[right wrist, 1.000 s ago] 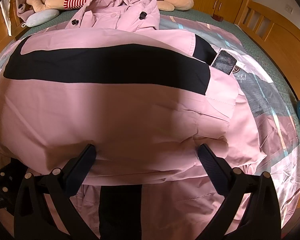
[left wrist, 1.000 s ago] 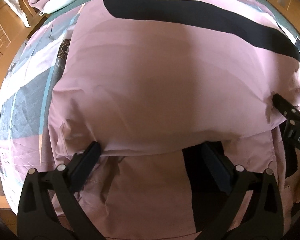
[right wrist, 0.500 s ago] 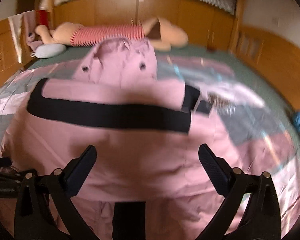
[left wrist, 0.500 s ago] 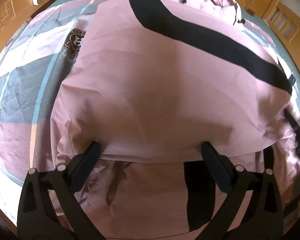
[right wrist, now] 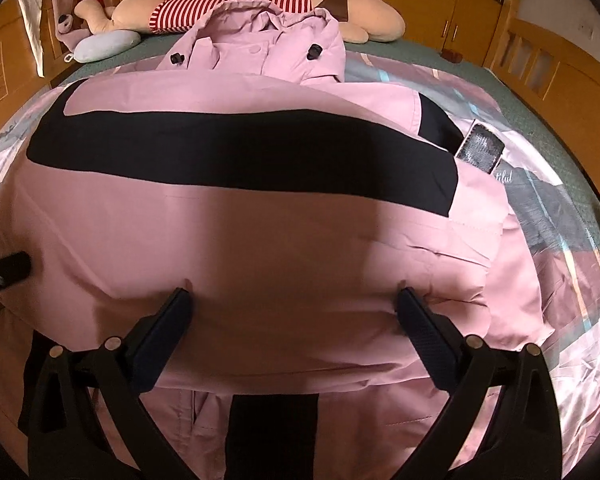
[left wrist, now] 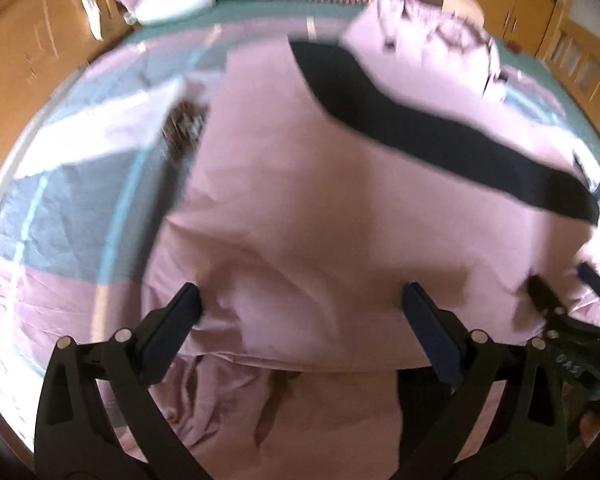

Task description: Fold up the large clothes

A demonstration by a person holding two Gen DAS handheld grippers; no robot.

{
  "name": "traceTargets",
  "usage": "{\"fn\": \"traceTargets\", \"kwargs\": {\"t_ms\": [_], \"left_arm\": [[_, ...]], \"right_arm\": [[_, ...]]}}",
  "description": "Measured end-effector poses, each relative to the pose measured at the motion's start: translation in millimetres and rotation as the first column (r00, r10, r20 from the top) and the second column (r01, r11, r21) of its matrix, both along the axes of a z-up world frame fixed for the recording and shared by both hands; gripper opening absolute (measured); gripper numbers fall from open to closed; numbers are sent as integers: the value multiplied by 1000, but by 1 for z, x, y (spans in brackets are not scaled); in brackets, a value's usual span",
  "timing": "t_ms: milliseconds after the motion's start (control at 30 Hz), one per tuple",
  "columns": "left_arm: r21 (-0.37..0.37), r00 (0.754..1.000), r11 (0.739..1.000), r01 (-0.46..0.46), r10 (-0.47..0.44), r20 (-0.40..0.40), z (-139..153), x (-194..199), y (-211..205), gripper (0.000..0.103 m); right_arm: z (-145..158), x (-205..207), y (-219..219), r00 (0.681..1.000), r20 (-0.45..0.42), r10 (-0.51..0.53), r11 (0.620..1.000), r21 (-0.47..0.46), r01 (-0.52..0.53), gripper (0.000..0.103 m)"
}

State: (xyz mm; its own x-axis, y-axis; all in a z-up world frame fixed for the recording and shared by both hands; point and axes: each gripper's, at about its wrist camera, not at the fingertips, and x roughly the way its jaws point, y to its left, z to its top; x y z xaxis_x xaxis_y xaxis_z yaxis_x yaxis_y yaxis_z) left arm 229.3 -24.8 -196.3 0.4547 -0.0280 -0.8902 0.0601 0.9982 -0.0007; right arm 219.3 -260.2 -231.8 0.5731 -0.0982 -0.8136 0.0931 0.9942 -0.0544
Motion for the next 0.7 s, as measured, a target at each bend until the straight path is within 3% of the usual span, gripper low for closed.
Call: {"fn": "traceTargets", "kwargs": {"t_ms": [500,567,700], "left_arm": [[92,999,995,29,-28,-20,-11,-1,-8,101],[85,1000,996,24,-22,-17,-10,-2,-7,101],[1,1000,1000,-20,20,19,3,-4,1,101]], "right_arm": [[0,-3,0,1000,3,1,1000,-16,-1,102],[0,-3,-1,1000,2,0,1000,-12,0,102],[0,-4,-1,1000,1,0,1000,-6,0,102]]}}
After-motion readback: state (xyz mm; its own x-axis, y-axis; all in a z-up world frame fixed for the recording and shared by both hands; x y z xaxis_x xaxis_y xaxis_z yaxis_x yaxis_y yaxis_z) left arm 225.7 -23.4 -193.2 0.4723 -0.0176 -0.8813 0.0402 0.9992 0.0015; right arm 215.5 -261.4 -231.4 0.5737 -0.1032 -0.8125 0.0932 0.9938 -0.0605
